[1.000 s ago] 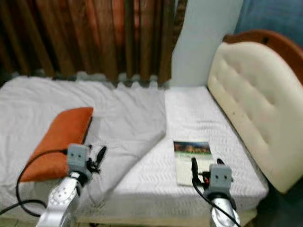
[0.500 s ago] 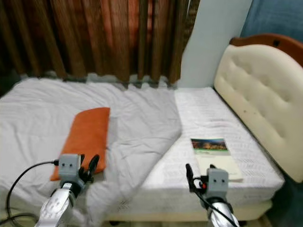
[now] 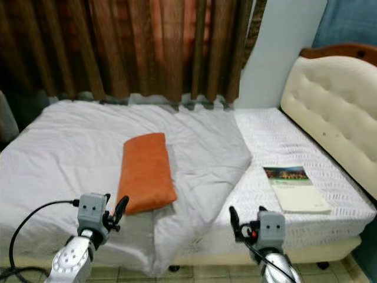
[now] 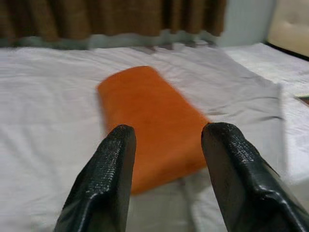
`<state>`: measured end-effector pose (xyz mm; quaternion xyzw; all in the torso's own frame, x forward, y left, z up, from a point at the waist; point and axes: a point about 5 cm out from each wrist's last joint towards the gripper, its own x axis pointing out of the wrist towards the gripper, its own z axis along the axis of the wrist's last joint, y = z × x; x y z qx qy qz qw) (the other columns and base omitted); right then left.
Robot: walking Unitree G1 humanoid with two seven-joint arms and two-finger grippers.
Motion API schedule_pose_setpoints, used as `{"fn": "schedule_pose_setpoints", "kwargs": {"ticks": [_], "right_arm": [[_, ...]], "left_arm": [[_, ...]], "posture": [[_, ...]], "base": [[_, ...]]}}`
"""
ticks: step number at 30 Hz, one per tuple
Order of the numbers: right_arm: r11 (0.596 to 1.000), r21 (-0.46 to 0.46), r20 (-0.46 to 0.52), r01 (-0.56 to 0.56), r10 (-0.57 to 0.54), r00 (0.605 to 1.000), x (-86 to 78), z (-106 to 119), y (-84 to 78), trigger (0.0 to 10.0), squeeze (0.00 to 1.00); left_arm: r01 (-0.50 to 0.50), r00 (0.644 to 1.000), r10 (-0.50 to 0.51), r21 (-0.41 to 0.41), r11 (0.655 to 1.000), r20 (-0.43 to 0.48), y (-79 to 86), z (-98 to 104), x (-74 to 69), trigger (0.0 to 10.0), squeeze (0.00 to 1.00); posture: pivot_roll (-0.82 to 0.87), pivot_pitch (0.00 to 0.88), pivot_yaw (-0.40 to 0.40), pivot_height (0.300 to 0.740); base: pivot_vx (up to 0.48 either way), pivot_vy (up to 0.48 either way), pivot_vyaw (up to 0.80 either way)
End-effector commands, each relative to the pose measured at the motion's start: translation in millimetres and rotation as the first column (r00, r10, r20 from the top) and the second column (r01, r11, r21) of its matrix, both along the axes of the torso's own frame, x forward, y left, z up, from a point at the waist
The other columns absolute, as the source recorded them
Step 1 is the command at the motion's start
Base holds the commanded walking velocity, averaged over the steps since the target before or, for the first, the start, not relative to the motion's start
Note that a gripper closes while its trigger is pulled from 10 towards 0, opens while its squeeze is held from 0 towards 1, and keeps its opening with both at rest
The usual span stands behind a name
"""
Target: Clean up the room
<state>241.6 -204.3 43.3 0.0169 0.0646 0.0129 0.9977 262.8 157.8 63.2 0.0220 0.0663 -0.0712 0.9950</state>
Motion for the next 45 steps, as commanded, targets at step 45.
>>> {"fn": "schedule_pose_setpoints", "kwargs": {"ticks": [45], "right_arm": [[0.993,-0.004,-0.065,-0.122,0.121,0.99,23.8,-3,10.6,10.0,0.0]], "left_arm": [[-0.045,0.999,0.045,-0.023,0.999,-0.005,0.9,4,15.1,10.0,0.0]], "posture": [[0.07,0.0,-0.107,0.74]], "base": [[0.476,0.0,0.02]]}}
